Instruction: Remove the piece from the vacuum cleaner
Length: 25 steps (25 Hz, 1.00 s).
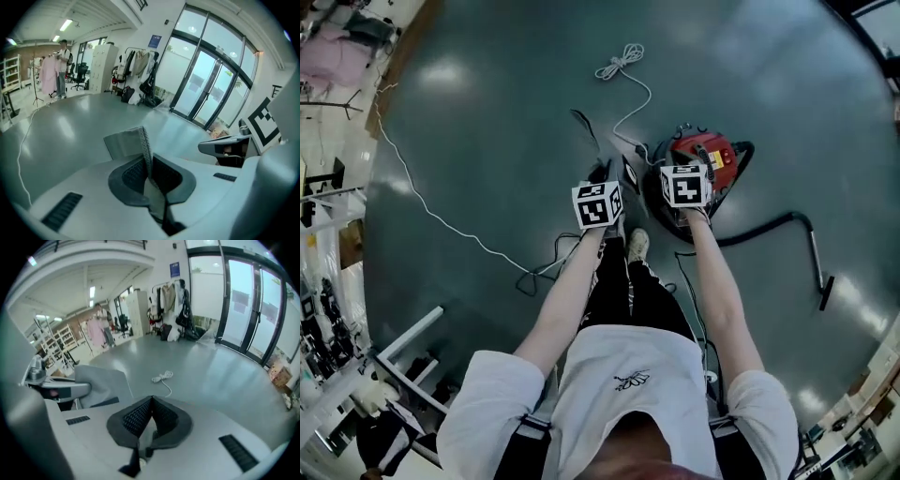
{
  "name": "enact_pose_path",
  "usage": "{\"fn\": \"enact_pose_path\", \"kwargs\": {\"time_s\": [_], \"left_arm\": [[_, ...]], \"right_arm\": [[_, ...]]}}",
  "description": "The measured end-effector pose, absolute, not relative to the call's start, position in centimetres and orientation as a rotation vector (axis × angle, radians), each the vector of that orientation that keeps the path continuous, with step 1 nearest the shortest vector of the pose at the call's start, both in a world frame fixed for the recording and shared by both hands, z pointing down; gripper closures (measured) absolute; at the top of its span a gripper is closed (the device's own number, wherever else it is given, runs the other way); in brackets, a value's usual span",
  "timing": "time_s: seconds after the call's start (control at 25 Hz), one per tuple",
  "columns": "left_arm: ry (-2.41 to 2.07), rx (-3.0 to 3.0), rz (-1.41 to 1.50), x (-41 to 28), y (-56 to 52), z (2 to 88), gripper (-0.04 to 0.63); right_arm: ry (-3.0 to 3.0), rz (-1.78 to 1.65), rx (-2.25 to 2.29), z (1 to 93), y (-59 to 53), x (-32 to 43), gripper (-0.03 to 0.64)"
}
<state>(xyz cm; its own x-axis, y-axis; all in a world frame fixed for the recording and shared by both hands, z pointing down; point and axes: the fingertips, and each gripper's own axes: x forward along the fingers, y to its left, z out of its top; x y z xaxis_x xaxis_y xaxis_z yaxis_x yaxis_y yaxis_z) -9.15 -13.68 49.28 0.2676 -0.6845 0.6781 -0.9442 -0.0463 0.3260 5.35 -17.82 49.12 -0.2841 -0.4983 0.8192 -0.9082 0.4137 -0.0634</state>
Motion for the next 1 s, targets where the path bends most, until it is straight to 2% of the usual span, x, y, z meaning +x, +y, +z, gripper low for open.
{"fn": "enact_pose_path", "kwargs": {"time_s": [0.24, 0.44, 0.72, 1.0], "left_arm": [[-1.646, 1.942, 0.348, -11.4, -17.2, 34.4, 0.58], [-1.792, 2.107, 0.144, -12.4, -17.5, 21.5, 0.58], [-1.894, 2.281, -0.1, -14.1, -14.5, 9.3, 0.58], [-1.897, 2.353, -0.24, -14.4, -13.6, 5.4, 0.578]], "right_arm": [[-2.193, 0.503, 1.331, 31.3, -23.0, 5.5, 0.607], [-2.468, 0.474, 1.413, 19.7, -20.3, 4.8, 0.607], [-2.734, 0.404, 1.436, 12.3, -14.7, 2.7, 0.607], [-2.772, 0.226, 1.456, 8.8, -13.6, 2.8, 0.607]]}}
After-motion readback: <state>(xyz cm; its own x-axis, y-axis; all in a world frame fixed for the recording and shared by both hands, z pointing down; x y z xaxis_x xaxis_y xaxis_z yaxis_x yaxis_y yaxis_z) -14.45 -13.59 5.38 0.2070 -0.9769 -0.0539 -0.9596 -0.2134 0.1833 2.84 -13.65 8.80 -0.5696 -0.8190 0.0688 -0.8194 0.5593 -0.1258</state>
